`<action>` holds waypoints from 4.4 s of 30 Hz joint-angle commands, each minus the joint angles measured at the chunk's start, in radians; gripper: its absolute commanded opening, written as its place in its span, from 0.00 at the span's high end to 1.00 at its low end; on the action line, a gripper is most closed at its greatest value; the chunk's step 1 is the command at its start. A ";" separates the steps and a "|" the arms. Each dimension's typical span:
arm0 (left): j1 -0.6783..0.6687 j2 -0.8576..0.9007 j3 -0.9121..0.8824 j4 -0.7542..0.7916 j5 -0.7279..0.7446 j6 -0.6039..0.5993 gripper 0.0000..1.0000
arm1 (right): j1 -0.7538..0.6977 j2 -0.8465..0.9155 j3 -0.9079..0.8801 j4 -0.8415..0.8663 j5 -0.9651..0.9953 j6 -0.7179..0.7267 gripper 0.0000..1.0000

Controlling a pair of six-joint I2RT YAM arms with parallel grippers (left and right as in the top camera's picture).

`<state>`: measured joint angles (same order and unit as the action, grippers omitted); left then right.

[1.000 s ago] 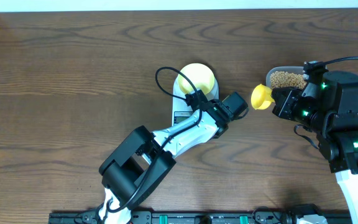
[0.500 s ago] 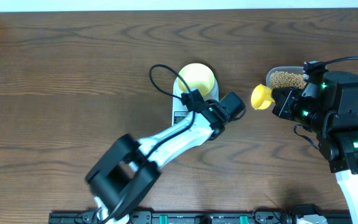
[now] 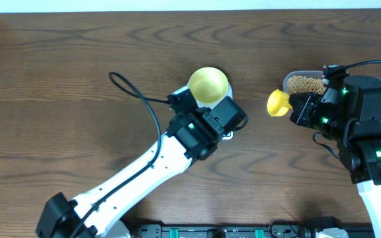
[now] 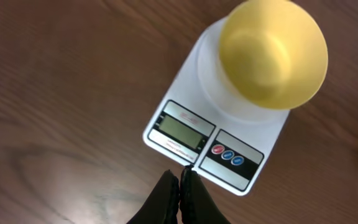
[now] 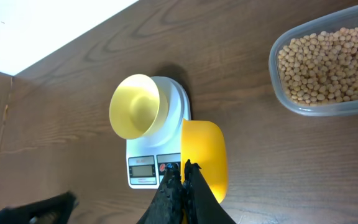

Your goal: Scoop item into bowl and weigh 50g on scale

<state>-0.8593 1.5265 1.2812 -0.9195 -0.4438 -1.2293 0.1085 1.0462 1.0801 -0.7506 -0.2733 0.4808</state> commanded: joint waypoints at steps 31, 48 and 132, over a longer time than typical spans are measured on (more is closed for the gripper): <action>0.018 -0.020 -0.006 -0.052 -0.036 0.024 0.93 | -0.007 0.001 0.016 -0.104 -0.051 -0.078 0.99; 0.055 -0.022 -0.006 -0.154 -0.035 0.026 0.92 | -0.007 0.001 0.016 -0.087 0.000 -0.174 0.99; 0.647 -0.165 -0.006 -0.175 0.892 1.689 0.02 | -0.011 0.001 0.016 -0.211 0.219 0.032 0.99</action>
<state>-0.2165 1.3613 1.2812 -1.0924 0.4397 0.4461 0.1051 1.0462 1.0801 -0.9611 -0.0666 0.4526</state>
